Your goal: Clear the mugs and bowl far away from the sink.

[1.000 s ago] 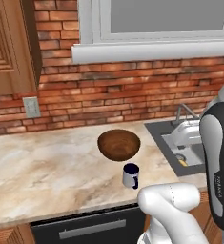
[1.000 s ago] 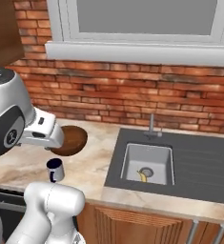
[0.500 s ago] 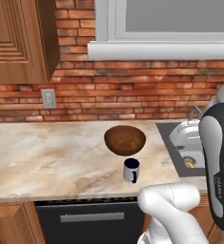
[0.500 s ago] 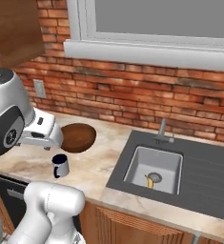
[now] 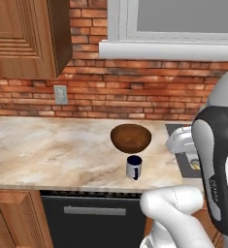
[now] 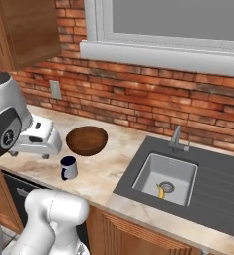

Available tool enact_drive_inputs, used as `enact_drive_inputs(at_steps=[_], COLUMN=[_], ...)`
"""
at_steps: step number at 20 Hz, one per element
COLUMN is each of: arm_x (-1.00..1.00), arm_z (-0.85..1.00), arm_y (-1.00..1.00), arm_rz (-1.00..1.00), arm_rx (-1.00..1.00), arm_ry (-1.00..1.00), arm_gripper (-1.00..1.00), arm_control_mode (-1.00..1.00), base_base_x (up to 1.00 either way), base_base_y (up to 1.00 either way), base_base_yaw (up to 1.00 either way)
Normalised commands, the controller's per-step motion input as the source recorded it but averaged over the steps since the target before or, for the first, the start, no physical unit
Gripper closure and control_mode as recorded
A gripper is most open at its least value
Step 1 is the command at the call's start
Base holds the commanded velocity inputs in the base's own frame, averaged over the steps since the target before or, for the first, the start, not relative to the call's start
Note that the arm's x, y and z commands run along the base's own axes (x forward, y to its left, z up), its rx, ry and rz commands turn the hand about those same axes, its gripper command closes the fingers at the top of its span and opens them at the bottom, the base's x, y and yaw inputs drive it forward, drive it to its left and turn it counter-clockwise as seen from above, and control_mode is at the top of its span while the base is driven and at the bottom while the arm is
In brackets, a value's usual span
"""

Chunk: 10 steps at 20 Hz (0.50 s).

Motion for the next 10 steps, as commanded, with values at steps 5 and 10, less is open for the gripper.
enact_drive_inputs(at_steps=[5, 10], arm_x=[0.2, 0.13], arm_z=[-0.24, -0.21], arm_y=[0.63, 0.32], arm_rz=[0.0, -0.03], arm_rx=[-0.1, -0.02], arm_ry=[0.18, 0.09], arm_gripper=[-1.0, -1.0], arm_control_mode=[-1.0, -1.0], base_base_x=[0.0, 0.0], base_base_y=[0.0, 0.0], base_base_yaw=[0.0, 0.0])
